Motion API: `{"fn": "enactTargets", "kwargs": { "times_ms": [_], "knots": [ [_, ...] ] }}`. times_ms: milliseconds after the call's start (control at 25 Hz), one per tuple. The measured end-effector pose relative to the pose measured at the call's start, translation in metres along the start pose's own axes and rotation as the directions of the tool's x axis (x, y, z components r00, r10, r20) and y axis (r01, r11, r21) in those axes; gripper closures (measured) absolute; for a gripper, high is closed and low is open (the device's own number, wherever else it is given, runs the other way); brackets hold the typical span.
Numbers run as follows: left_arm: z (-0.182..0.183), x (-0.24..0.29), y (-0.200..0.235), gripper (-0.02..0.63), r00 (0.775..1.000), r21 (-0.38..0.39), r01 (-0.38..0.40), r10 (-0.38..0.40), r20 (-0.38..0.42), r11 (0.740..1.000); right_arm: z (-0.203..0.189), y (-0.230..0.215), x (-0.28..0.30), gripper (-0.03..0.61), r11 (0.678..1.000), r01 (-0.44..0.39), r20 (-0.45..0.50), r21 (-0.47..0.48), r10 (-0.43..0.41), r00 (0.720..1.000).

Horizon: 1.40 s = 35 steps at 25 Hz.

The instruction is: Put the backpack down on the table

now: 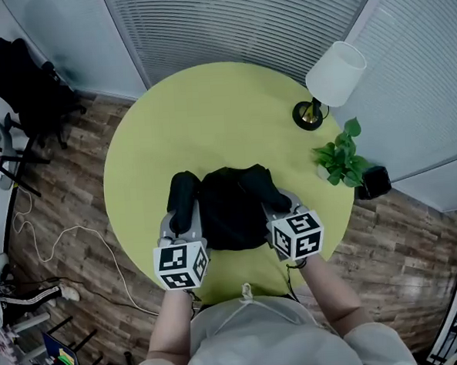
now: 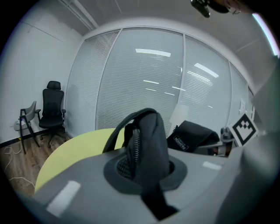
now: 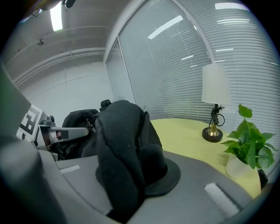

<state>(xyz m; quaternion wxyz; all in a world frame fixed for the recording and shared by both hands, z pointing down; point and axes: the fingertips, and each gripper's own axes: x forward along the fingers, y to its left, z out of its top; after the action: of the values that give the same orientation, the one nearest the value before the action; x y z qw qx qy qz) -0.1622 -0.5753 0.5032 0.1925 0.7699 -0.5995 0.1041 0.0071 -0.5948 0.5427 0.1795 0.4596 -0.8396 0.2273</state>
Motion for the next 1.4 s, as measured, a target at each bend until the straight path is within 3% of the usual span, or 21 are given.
{"fn": "enactTargets", "kwargs": {
  "times_ms": [560, 720, 800, 880, 1000, 1160, 1280, 1400],
  "knots": [
    [-0.038, 0.006, 0.012, 0.575, 0.998, 0.014, -0.006, 0.007, -0.069, 1.000, -0.034, -0.018, 0.001, 0.531, 0.995, 0.104, -0.044, 0.004, -0.104, 0.994],
    [-0.046, 0.003, 0.017, 0.559, 0.998, -0.020, -0.002, 0.001, -0.070, 1.000, -0.040, -0.018, -0.001, 0.476, 0.993, 0.119, -0.051, -0.016, -0.119, 0.992],
    [-0.050, 0.001, 0.018, 0.531, 0.997, -0.039, -0.001, -0.002, -0.074, 0.999, -0.041, -0.018, -0.003, 0.388, 0.990, 0.135, -0.043, -0.030, -0.136, 0.990],
    [-0.052, 0.000, 0.019, 0.454, 0.997, -0.048, 0.002, -0.006, -0.073, 0.999, -0.040, -0.018, -0.006, 0.303, 0.986, 0.160, -0.026, -0.047, -0.161, 0.987],
    [-0.055, -0.002, 0.018, 0.338, 0.997, -0.047, 0.008, -0.012, -0.081, 0.999, -0.037, -0.019, -0.015, 0.228, 0.978, 0.198, 0.009, -0.065, -0.198, 0.980],
    [-0.061, -0.012, 0.015, 0.248, 0.996, -0.016, 0.018, -0.019, -0.085, 1.000, -0.036, -0.015, -0.028, 0.168, 0.969, 0.238, 0.049, -0.068, -0.235, 0.971],
    [-0.061, -0.023, 0.013, 0.229, 0.998, -0.027, 0.020, -0.022, -0.066, 0.999, -0.036, -0.012, -0.040, 0.160, 0.961, 0.267, 0.074, -0.068, -0.262, 0.962],
    [-0.056, -0.039, 0.014, 0.229, 0.999, -0.027, 0.007, -0.008, -0.035, 1.000, -0.028, -0.008, -0.063, 0.171, 0.940, 0.334, 0.138, -0.067, -0.323, 0.936]
  ]
}}
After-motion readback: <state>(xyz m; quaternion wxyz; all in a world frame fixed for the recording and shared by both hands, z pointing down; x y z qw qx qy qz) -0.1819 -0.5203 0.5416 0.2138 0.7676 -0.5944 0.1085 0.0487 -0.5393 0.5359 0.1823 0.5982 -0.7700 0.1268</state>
